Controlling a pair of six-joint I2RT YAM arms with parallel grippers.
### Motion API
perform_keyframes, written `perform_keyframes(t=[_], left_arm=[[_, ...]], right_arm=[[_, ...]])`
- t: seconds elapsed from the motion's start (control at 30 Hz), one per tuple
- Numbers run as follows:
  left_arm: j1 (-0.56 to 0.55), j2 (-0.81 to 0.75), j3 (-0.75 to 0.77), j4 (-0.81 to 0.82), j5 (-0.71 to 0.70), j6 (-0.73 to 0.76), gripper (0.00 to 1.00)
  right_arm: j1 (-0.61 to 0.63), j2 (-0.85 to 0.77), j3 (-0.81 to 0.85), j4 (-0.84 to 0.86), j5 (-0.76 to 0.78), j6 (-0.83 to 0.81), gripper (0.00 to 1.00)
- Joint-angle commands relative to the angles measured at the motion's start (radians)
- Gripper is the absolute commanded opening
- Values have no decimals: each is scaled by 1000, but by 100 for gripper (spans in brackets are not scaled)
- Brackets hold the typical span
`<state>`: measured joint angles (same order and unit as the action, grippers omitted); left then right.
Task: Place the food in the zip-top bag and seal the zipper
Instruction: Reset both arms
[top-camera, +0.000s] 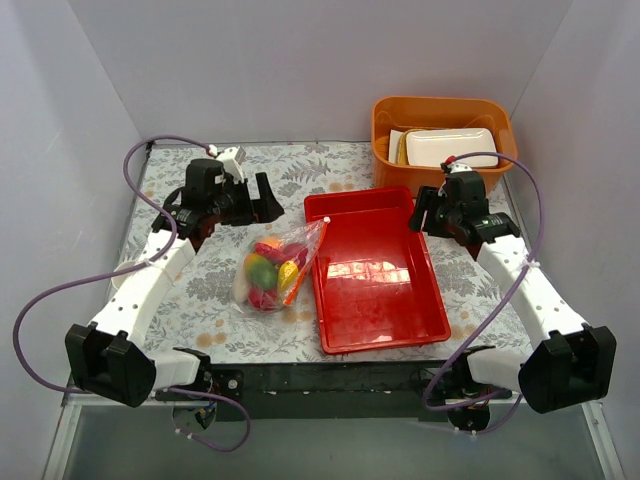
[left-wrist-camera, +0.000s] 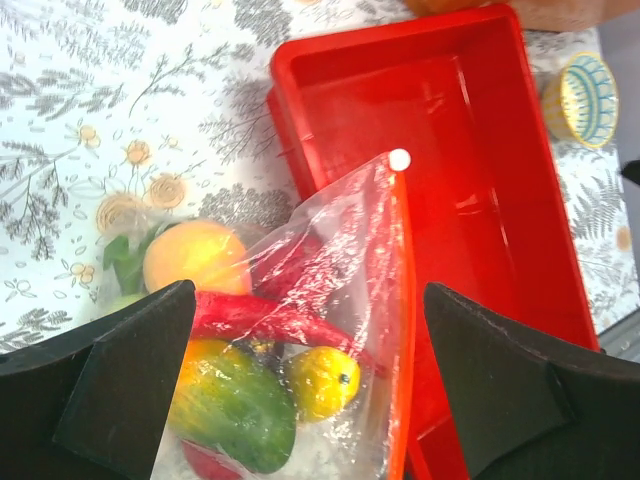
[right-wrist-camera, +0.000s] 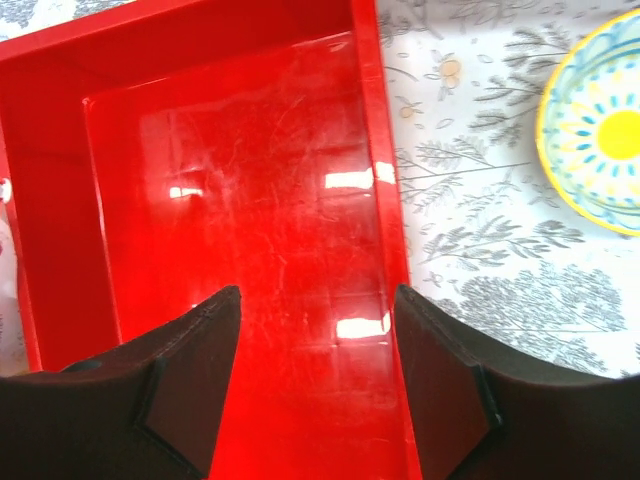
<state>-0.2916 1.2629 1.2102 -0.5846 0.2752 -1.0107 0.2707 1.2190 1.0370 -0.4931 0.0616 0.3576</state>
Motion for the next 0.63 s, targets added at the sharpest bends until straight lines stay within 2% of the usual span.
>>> perform_keyframes(t=[0.0,0.17,0.37,0.57,0.6], left_arm=[[-7,-54,-69,184,-103,-26,98],[-6,-14,-54,204,-192,-14,98],[-6,-43,-138,305,-237,14,98],[-7,-88,-271,430,-263,14,98],[-6,-91,-282,434,-305,17,98]], right_arm=[[-14,-61,-11,-33,78,-63,72],[-47,-111,-61,-67,147,-89,81],[-93,-214,-184,-26,276,-77,98],[-107,-337,-322,73,435,-7,98],[-108,-348,-350,70,516,27,98]])
